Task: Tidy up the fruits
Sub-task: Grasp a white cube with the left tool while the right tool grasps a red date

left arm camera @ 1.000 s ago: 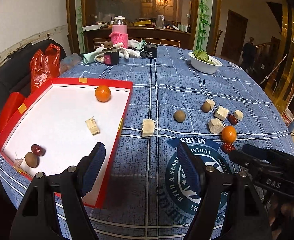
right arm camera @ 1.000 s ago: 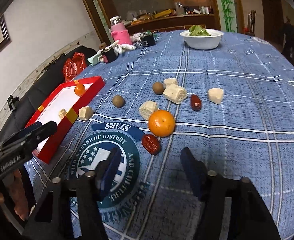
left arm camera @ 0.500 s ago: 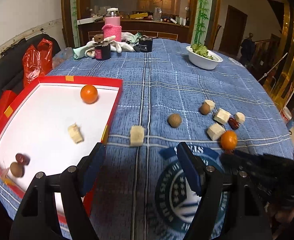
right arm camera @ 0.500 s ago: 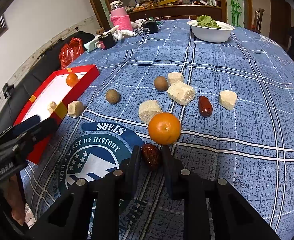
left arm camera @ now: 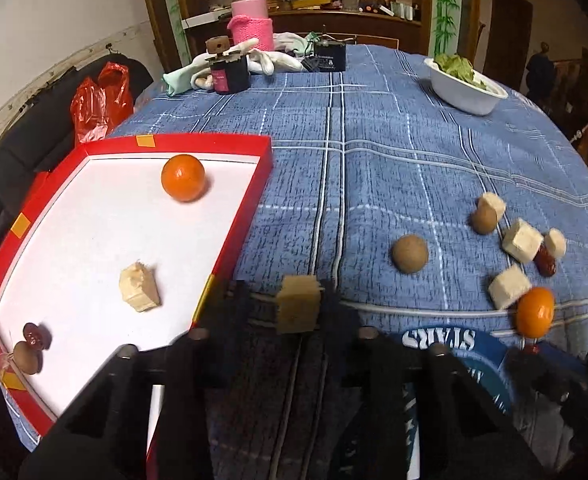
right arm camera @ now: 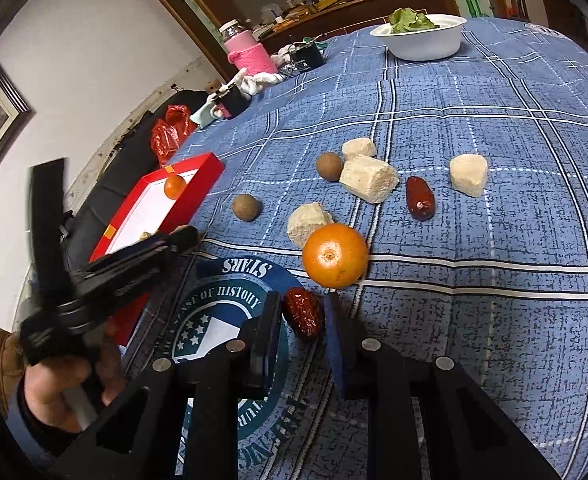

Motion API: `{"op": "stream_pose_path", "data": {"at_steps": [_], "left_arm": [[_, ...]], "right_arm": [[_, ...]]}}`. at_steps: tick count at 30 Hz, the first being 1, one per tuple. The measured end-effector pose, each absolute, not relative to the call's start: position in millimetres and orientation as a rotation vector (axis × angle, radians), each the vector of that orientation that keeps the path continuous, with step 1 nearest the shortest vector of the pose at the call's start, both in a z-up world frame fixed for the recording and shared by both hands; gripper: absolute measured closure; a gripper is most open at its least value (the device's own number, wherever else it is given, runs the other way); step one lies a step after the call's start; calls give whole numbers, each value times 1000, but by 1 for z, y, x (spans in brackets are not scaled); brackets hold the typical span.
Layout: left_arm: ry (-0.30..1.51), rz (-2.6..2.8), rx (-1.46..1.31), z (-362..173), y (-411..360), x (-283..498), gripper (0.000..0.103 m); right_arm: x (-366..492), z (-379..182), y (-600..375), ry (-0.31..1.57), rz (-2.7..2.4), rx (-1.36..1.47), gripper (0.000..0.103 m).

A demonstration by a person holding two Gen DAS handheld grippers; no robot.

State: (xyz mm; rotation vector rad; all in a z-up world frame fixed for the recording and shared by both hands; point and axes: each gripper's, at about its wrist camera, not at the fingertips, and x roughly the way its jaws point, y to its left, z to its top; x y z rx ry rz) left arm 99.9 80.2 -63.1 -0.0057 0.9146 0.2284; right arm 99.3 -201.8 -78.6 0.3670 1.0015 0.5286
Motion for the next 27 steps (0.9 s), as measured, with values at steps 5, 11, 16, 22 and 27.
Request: {"op": "stream_pose_path", "data": {"at_steps": [5, 11, 16, 22, 27], "left_arm": [[890, 187, -15, -55, 72, 88, 87], [851, 110, -3, -39, 48, 64, 87], [837, 90, 10, -40, 33, 60, 87], [855, 90, 16, -51, 25, 66, 87], [890, 92, 7, -60, 25, 69, 87]], "right_arm": [[99, -78, -203, 995, 536, 379, 81], [98, -75, -204, 982, 531, 373, 81], [79, -53, -200, 870, 437, 252, 81], [59, -42, -200, 795, 315, 178, 81], [61, -45, -197, 807, 269, 172, 81]]}}
